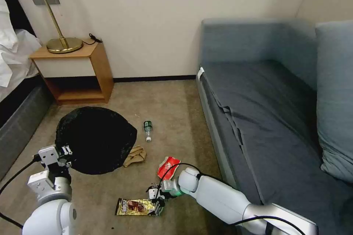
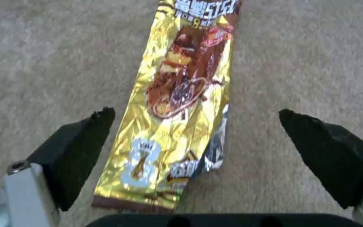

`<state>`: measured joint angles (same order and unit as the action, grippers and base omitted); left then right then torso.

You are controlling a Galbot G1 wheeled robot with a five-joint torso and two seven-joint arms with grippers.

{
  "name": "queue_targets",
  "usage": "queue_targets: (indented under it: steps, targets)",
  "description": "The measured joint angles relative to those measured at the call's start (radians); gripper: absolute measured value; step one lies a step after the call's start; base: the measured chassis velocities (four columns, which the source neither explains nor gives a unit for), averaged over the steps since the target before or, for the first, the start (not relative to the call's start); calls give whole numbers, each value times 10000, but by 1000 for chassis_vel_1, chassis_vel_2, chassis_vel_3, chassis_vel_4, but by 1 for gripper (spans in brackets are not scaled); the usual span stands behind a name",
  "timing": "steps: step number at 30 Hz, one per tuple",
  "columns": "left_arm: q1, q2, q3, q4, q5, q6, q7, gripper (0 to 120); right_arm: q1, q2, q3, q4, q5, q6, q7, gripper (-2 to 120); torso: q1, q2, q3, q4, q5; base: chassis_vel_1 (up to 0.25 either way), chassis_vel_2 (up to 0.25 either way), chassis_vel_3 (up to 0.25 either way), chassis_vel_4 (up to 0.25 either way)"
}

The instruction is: Pick up the trash bin, then pick up the garbage on the floor and place it into the trash bin.

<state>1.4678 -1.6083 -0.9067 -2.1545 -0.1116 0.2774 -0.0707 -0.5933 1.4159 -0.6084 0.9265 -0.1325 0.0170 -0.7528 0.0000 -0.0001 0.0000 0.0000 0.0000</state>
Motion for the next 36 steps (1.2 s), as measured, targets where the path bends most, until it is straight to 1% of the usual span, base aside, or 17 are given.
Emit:
queue_targets:
  steps: [7,9,22,36]
  targets:
    - [0,0,32,6,22,8,-32,4,-85,140,75,-246,-140,34,72,100,0,0,0,0,-1,0,0,0,0]
    - [-5,1,47,80,40,9,-36,4,-224,309,295,-480,-407,111,79,100,0,0,0,0,-1,0,0,0,0]
    - [-201,1,125,308,107,30,-54,4,-385,496,562,-781,-662,268,144,100,0,0,0,0,0,0,0,0,0]
    - [-334,3,76,320,96,119,-57,4,-627,564,811,-883,-788,344,241,100,0,0,0,0,0,0,0,0,0]
